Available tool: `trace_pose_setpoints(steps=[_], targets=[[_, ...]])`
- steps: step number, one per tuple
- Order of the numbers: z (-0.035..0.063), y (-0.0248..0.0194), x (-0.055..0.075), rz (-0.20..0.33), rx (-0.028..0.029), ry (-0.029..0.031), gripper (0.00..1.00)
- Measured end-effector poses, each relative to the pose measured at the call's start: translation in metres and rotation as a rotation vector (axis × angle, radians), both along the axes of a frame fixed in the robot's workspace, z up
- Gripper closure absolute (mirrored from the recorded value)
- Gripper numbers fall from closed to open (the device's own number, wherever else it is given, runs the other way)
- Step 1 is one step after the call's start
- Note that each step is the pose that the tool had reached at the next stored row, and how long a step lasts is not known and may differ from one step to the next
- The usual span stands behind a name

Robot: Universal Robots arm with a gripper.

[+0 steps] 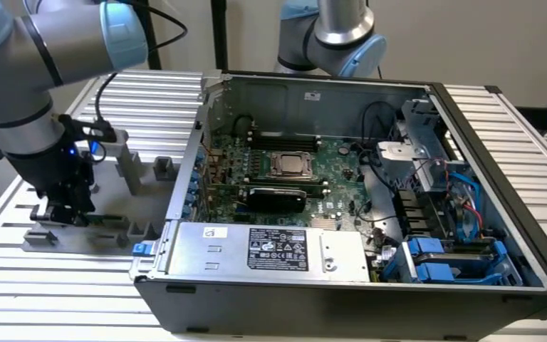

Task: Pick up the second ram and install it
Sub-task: 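Pick up the second ram and move it above second insertion slot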

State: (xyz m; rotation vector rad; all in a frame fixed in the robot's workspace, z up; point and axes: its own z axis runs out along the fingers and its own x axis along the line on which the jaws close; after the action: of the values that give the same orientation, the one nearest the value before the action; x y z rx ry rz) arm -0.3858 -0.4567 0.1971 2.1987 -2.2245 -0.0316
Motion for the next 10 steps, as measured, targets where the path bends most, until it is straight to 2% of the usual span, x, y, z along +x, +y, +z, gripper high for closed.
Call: trace_pose_setpoints(steps=[10], targets=[[-0.0011,-0.0002,0.0008,-0.012,0.0053,0.0000,0.00]])
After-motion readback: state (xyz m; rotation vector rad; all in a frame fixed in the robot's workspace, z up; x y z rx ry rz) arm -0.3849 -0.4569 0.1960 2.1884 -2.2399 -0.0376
